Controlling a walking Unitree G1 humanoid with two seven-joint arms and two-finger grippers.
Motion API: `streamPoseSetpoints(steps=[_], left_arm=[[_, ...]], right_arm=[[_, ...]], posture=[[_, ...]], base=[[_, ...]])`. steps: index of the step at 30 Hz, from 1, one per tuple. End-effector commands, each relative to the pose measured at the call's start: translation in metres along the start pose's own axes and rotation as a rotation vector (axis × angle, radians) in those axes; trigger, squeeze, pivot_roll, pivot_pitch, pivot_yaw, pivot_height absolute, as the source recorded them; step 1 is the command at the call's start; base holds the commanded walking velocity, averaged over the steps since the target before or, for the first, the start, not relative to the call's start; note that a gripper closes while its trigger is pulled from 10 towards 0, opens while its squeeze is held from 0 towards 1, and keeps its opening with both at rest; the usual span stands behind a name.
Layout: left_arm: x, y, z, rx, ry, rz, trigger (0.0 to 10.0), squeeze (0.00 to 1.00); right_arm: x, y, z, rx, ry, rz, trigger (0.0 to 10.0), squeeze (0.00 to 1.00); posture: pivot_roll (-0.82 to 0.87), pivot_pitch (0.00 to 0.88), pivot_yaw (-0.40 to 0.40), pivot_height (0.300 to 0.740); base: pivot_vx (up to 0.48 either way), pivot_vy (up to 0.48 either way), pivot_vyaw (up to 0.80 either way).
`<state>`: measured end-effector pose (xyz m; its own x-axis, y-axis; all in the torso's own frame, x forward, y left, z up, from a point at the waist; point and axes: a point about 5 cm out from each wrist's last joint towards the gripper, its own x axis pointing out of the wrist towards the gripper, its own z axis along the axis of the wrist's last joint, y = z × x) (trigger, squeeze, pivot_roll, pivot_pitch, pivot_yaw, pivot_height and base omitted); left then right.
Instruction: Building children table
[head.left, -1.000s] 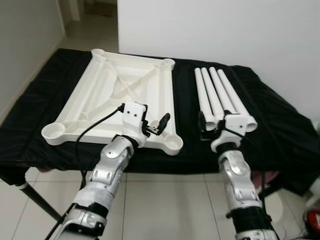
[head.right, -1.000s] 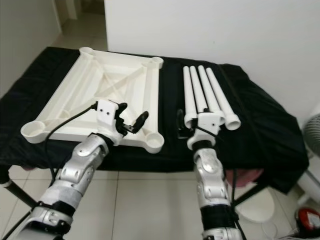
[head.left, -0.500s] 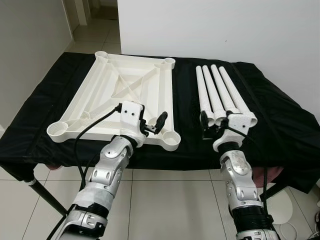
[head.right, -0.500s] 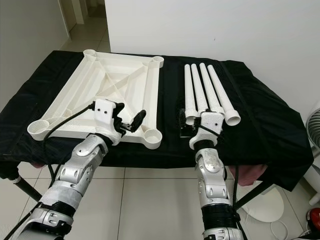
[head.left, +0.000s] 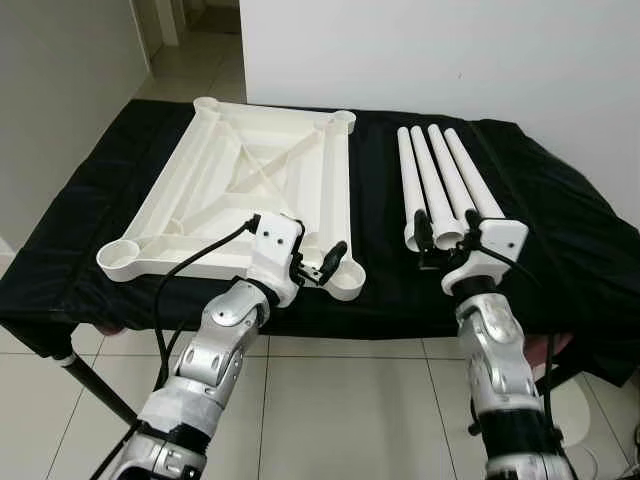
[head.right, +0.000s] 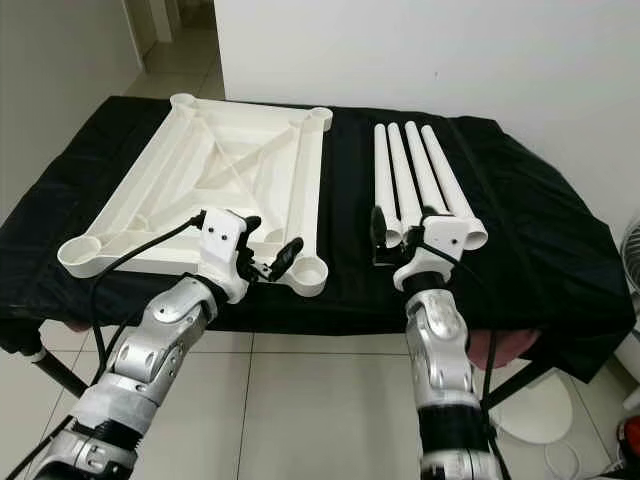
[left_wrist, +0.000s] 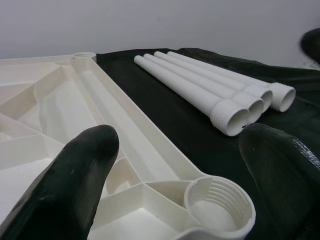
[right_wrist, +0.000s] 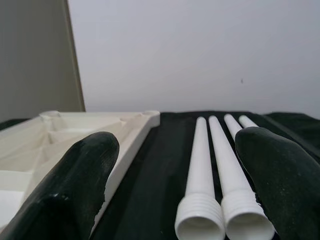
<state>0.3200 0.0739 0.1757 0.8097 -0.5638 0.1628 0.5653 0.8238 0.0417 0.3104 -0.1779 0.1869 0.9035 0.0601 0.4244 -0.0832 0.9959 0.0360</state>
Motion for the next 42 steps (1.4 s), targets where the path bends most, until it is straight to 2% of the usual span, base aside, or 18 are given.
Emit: streamPoseSetpoints(steps=[1, 3, 6, 23, 31, 36, 39, 41, 42], left_arm=[[-0.004, -0.003, 0.0, -0.013, -0.001, -0.094, 10.0, 0.0], [-0.011, 0.002, -0.001, -0.018, 0.006, -0.054, 10.0, 0.0], [-0.015, 0.006, -0.003, -0.032, 0.017, -0.033, 10.0, 0.0], [-0.013, 0.012, 0.001, -0.025, 0.006, -0.018, 10.0, 0.0], [-0.014, 0.012, 0.002, -0.026, 0.0, -0.016, 10.0, 0.0], [-0.014, 0.011, 0.002, -0.034, 0.005, -0.021, 10.0, 0.0], [-0.013, 0.008, 0.0, -0.059, 0.016, -0.025, 10.0, 0.0], [-0.013, 0.001, 0.001, -0.058, 0.02, -0.075, 10.0, 0.0], [-0.013, 0.001, 0.001, -0.058, 0.02, -0.075, 10.0, 0.0]], right_arm=[[-0.004, 0.001, 0.003, 0.0, -0.02, 0.006, 10.0, 0.0], [-0.014, 0.004, 0.001, -0.001, 0.001, 0.011, 10.0, 0.0], [-0.017, 0.007, -0.001, -0.001, 0.011, 0.026, 10.0, 0.0], [-0.012, 0.009, 0.0, -0.009, 0.008, 0.055, 10.0, 0.0], [-0.011, 0.01, 0.0, -0.012, 0.008, 0.061, 10.0, 0.0], [-0.011, 0.009, 0.0, -0.013, 0.009, 0.062, 10.0, 0.0], [-0.01, 0.008, -0.003, -0.017, 0.03, 0.046, 10.0, 0.0], [-0.007, 0.005, -0.01, -0.023, 0.099, -0.008, 10.0, 0.0], [-0.007, 0.005, -0.01, -0.023, 0.099, -0.008, 10.0, 0.0]], posture=[[0.07, 0.048, -0.01, 0.74], [0.07, 0.044, -0.012, 0.74], [0.07, 0.042, -0.013, 0.74], [0.07, 0.027, -0.021, 0.74], [0.07, 0.029, -0.022, 0.74], [0.07, 0.031, -0.021, 0.74], [0.07, 0.034, -0.022, 0.74], [0.07, 0.046, -0.02, 0.74], [0.07, 0.046, -0.02, 0.74]], base=[[0.0, 0.0, 0.0], [0.0, 0.0, 0.0], [0.0, 0.0, 0.0], [0.239, 0.0, 0.0], [0.273, 0.0, 0.0], [0.0, 0.0, 0.0], [0.0, 0.0, 0.0], [0.0, 0.0, 0.0], [0.0, 0.0, 0.0]])
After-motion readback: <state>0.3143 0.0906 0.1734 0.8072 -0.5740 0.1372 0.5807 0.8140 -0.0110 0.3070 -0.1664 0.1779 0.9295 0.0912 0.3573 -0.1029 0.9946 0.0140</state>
